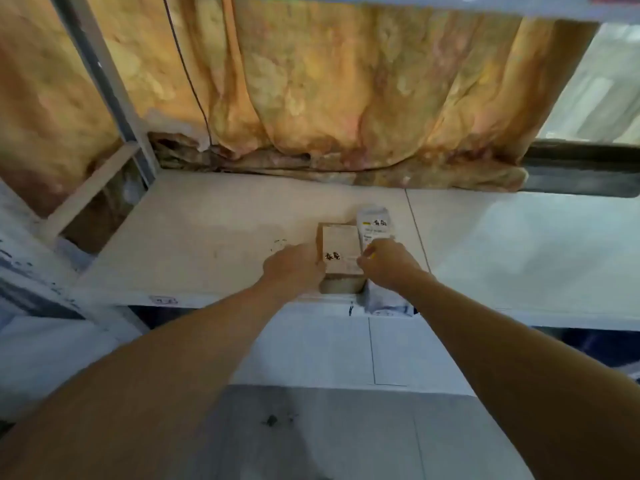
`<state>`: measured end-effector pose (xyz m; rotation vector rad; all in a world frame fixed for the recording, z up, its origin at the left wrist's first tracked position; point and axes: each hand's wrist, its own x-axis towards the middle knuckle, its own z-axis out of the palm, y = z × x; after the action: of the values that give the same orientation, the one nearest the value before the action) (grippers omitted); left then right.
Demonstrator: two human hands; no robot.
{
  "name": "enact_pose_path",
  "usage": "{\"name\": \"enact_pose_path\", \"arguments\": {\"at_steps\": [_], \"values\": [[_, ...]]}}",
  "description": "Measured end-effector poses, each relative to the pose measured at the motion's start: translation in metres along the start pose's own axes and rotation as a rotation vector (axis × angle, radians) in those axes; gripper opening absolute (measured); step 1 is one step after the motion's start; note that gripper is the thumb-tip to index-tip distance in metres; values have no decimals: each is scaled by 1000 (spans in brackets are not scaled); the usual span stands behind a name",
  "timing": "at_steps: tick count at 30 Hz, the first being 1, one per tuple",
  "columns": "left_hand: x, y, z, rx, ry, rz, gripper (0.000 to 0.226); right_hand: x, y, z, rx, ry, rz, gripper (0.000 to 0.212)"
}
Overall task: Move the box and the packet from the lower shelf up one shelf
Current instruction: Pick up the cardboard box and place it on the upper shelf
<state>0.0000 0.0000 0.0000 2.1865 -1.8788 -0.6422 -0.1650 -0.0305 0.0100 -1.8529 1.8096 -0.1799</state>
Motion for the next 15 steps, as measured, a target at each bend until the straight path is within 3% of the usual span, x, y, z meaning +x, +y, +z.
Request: {"name": "enact_pose_path", "arguments": {"at_steps": [7, 15], "values": [[53, 11, 23, -90, -34, -106, 39, 49, 8, 23, 49, -1, 58, 22], [62, 13, 14, -252, -21, -131, 22, 58, -5, 16, 183, 28, 54, 21]]}}
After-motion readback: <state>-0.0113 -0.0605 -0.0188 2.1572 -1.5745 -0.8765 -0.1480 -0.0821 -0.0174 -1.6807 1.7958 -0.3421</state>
